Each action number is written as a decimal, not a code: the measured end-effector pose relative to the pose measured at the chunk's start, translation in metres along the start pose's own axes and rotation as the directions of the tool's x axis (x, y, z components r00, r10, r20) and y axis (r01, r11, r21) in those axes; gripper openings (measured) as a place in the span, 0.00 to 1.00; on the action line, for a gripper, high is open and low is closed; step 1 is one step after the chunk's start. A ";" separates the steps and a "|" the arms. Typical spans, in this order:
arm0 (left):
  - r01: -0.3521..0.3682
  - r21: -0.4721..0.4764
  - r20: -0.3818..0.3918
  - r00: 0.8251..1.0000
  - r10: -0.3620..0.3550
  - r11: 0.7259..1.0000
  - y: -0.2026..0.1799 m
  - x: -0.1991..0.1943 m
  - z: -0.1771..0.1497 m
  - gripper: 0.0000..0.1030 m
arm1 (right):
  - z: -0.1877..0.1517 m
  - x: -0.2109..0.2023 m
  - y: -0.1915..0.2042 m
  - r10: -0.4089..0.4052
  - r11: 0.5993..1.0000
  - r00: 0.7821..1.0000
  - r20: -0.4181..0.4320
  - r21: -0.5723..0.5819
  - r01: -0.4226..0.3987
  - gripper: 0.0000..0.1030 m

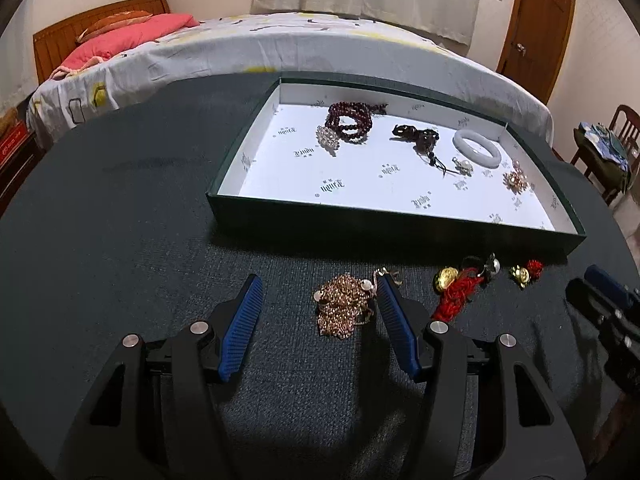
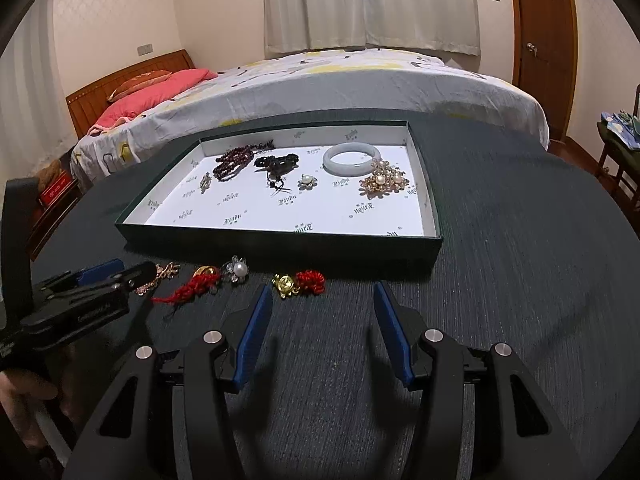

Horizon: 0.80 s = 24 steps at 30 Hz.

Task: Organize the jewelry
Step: 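Move both open grippers back from the tray toward the remaining jewelry, then grasp the rose-gold chain necklace with the left gripper while the right gripper grasps the red tassel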

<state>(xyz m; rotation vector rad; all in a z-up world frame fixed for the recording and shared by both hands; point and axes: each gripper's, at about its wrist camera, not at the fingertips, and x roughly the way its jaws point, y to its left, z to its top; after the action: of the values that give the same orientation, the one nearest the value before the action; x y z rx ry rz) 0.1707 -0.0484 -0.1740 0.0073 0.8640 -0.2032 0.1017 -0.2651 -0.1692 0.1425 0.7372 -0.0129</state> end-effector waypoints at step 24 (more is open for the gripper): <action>0.031 0.016 0.007 0.999 -0.031 0.999 0.008 0.000 0.002 0.10 | 0.000 0.006 0.010 0.018 1.000 1.000 -0.008 -0.011 -0.018 0.51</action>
<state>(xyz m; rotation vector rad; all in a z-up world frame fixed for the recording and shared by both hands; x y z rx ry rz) 0.1735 -0.0406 -0.1731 0.0080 0.8553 -0.2391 0.1066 -0.2555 -0.1716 0.1384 0.7439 0.0087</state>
